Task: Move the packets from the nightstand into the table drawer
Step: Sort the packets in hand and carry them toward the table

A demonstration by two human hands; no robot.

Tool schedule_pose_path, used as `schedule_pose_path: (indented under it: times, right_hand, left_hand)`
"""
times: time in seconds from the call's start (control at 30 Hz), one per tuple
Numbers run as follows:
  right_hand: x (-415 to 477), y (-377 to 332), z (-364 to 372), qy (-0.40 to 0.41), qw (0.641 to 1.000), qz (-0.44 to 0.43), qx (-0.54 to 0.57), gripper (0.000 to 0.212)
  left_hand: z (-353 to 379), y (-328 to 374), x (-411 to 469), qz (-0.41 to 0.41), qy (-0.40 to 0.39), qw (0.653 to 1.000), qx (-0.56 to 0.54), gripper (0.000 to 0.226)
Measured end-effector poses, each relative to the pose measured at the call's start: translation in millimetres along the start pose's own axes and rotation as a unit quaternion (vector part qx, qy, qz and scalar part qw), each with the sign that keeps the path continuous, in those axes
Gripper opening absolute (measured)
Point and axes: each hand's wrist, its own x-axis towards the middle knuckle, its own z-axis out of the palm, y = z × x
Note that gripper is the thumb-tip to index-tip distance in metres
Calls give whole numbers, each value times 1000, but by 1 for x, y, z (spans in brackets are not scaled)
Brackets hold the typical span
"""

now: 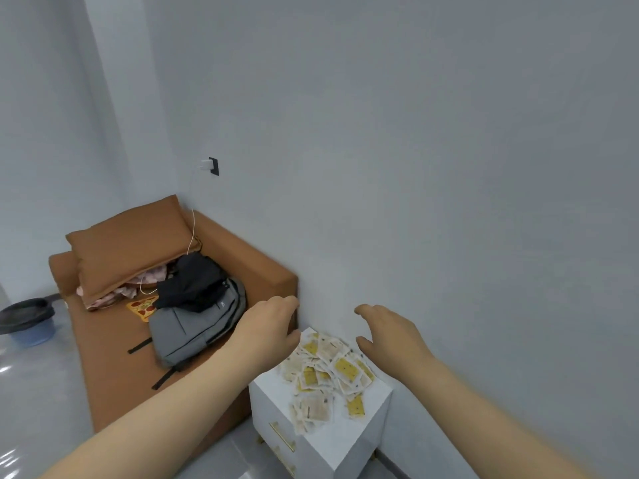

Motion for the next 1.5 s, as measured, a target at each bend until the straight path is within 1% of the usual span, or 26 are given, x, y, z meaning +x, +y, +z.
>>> schedule_pose_path:
  times: [0.2,0.33,0.43,0.6,0.87,1.13,1.3,1.5]
  right_hand:
    - [78,-18,34,-15,998,52,6,46]
    - [114,-8,57,-40,995,88,9,47]
    - [145,11,74,-53,992,115,11,49]
    - [204,54,106,-73,987,139,13,50]
    - [284,119,138,-118,979,163,18,47]
    - [309,152,195,-175,960,214,41,48]
    - [304,156,244,-214,937,267,71,46]
    - [300,158,305,-256,914,303,84,45]
  left_hand:
    - [18,-74,80,35,-26,999,-11,34]
    - [45,-99,127,54,-59,997,-13,38]
    - [70,-109,166,65,-86,994,-15,37]
    - [114,-116,241,72,-106,992,-14,29]
    - [171,-116,340,75,-151,986,-15,35]
    - [248,-134,382,92,-224,970,-25,33]
    - [305,-151,386,105,-302,947,-26,41]
    - [370,-177,377,108,-377,920,-20,38]
